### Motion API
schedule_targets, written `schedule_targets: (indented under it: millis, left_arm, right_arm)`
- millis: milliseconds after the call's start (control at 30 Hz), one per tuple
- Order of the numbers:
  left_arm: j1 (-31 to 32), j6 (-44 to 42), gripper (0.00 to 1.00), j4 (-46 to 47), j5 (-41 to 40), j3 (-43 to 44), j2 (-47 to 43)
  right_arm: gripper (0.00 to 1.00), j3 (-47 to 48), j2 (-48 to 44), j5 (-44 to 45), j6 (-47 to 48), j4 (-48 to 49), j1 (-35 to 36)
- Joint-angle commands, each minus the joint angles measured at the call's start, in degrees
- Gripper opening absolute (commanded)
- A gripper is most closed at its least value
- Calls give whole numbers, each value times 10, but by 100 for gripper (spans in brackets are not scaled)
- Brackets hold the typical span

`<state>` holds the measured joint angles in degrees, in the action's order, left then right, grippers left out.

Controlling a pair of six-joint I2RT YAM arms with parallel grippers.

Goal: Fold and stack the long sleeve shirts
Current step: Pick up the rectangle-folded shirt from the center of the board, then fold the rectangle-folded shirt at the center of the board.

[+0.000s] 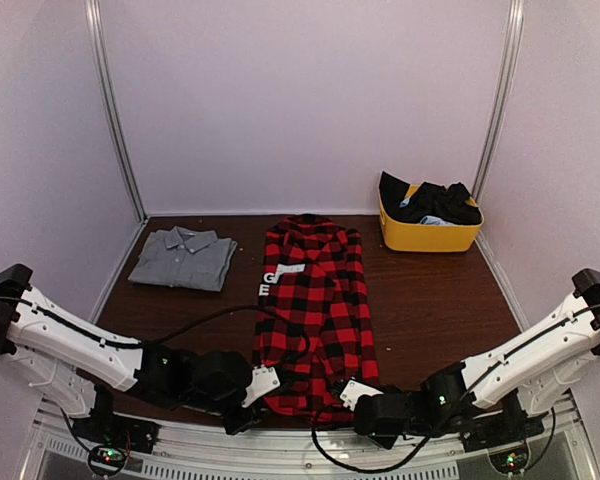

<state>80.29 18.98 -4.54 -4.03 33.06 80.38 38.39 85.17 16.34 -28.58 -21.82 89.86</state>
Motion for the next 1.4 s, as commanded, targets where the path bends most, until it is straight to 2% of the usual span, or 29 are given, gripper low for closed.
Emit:
schedule_targets:
  millis: [0, 133, 300, 400, 700, 833, 967, 1133, 1233, 1367]
  left_arm:
    - [-1, 4, 0, 18, 19, 3, 5]
    - [-2, 7, 0, 21, 22, 0, 4]
    - [-1, 15, 0, 22, 38, -3, 5]
    - [6, 20, 0, 19, 40, 0, 13]
    - [42, 70, 0, 10, 100, 3, -10]
    - [34, 65, 0, -7, 94, 12, -45]
    - [-22, 37, 0, -25, 112, 24, -81]
    - [-118, -6, 0, -46, 114, 64, -113]
    - [-191, -27, 0, -47, 128, 91, -94]
    - [-287, -49, 0, -53, 146, 145, -25]
  right_arm:
    - [51, 4, 16, -12, 9, -1, -6]
    - [29, 3, 9, -12, 9, -5, -6]
    - [9, 0, -10, -20, 4, -7, -6]
    - [1, -6, -25, -39, -2, 5, 0]
    - [0, -17, -88, -106, -46, 18, 51]
    - [0, -6, -118, -85, -44, -4, 43]
    - [0, 24, -145, -73, -14, -31, -7]
    - [0, 74, -164, -86, 48, -62, -116]
    - [0, 112, -150, -111, 102, -75, -209]
    - [0, 188, -89, -137, 177, -98, -338]
